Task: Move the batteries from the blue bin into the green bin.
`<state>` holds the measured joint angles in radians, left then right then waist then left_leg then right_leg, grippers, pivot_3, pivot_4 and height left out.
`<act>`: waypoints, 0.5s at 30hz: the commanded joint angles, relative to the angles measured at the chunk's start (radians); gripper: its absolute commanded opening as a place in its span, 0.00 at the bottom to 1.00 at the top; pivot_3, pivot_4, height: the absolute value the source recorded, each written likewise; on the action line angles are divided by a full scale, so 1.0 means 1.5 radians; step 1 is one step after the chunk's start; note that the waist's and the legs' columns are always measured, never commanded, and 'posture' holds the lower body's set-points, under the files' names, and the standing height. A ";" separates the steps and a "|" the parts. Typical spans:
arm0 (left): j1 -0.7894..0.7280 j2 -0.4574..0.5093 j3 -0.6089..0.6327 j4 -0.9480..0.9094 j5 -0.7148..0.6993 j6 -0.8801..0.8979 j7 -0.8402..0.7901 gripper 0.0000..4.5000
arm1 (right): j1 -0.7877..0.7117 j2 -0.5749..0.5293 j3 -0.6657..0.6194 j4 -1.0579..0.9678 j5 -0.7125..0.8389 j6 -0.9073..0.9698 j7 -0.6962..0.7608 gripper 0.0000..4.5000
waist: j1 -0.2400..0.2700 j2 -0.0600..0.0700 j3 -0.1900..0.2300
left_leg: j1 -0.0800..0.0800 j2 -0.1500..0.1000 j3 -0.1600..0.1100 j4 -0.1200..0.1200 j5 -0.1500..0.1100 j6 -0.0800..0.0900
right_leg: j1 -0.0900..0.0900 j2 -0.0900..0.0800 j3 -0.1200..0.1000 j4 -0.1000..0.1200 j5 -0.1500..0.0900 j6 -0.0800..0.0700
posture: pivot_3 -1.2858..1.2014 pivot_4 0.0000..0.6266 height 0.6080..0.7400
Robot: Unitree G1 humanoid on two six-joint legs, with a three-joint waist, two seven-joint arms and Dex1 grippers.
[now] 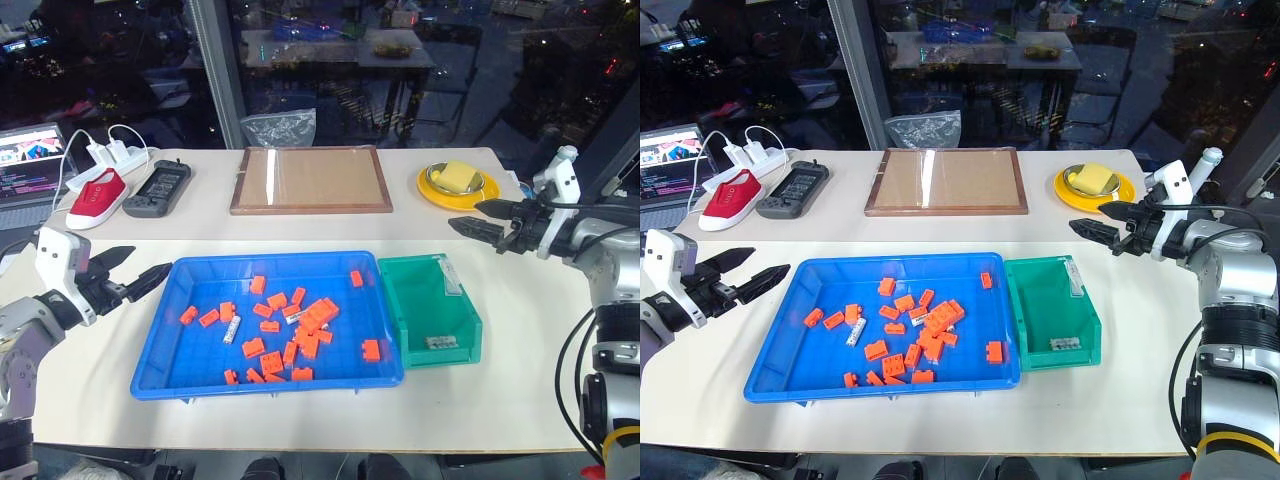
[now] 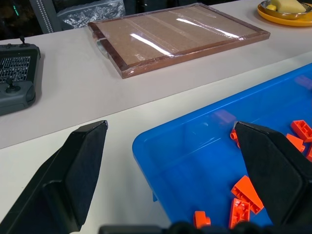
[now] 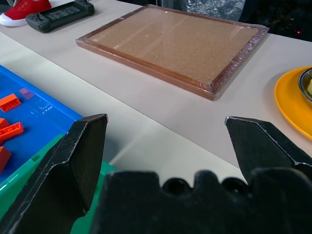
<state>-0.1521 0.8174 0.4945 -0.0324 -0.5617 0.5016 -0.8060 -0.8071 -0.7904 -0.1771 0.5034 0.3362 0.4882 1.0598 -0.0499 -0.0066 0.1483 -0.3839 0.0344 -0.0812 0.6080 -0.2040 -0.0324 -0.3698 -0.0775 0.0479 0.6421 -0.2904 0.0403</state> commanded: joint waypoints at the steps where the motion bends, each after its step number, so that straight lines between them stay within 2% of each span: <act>1: -0.015 0.009 0.007 -0.016 -0.008 -0.002 -0.001 1.00 | -0.005 0.003 -0.015 -0.041 0.002 -0.032 -0.021 1.00 | 0.000 0.000 0.000 | 0.000 0.000 0.000 0.000 0.000 0.000 | 0.000 0.000 0.000 0.000 0.000 0.000 | 0.52 0.24 1.00; 8: -0.056 0.026 -0.007 -0.018 -0.014 0.014 -0.012 1.00 | 0.048 0.020 0.010 -0.099 -0.064 -0.178 -0.086 1.00 | 0.003 0.000 0.000 | 0.000 0.000 0.000 0.000 0.000 0.000 | 0.000 0.000 0.000 0.000 0.000 0.000 | 0.52 0.24 1.00; 11: -0.080 0.028 -0.024 -0.016 -0.009 0.019 -0.011 1.00 | 0.065 0.014 0.025 -0.135 -0.062 -0.143 -0.075 1.00 | 0.003 0.000 0.000 | 0.000 0.000 0.000 0.000 0.000 0.000 | 0.000 0.000 0.000 0.000 0.000 0.000 | 0.52 0.24 1.00; 15: -0.111 0.032 -0.062 -0.032 -0.011 0.029 -0.025 1.00 | 0.078 0.007 0.029 -0.231 0.005 -0.041 -0.027 1.00 | 0.001 0.000 0.000 | 0.000 0.000 0.000 0.000 0.000 0.000 | 0.000 0.000 0.000 0.000 0.000 0.000 | 0.52 0.24 1.00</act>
<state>-0.2988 0.8381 0.4099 -0.0400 -0.5730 0.5422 -0.8276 -0.6795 -0.7583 -0.1170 0.2582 0.2806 0.3725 0.9945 -0.0478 -0.0066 0.1483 -0.3842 0.0344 -0.0807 0.6082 -0.2040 -0.0324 -0.3701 -0.0775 0.0486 0.6424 -0.2904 0.0404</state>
